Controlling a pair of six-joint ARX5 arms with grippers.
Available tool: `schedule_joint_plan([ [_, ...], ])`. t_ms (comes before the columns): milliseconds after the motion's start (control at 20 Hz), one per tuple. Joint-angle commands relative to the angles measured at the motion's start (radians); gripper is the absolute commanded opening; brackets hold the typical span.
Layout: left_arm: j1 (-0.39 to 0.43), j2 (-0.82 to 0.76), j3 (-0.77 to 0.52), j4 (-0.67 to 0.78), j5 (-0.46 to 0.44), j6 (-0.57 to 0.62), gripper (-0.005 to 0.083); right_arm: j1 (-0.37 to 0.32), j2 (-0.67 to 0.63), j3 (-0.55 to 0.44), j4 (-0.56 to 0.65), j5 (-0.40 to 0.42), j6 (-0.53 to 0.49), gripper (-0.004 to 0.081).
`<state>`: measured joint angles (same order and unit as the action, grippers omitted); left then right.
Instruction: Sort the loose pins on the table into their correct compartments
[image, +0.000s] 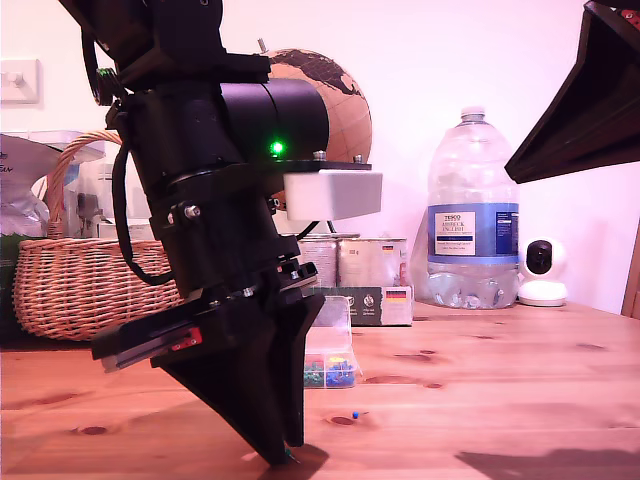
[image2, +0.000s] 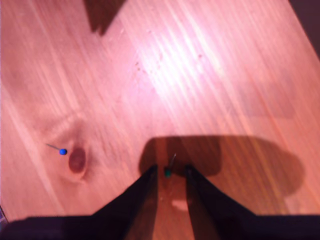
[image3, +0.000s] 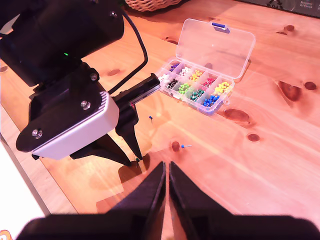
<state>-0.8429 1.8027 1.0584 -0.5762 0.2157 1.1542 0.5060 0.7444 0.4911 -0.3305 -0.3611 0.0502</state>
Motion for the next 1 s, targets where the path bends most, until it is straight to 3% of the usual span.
schedule_joint_plan([
  [0,-0.005,0.025,-0.005,0.002,0.000,0.008,0.0093,0.005,0.005,-0.017,0.009,-0.007,-0.005,-0.0010],
  [500,-0.010,0.025,-0.003,0.000,0.000,0.017,-0.0019,0.005,0.005,-0.017,0.011,-0.007,-0.005,-0.0011],
  [950,-0.011,0.011,0.026,-0.071,-0.058,0.013,-0.0019,0.005,0.005,-0.017,0.008,-0.008,-0.005,-0.0010],
])
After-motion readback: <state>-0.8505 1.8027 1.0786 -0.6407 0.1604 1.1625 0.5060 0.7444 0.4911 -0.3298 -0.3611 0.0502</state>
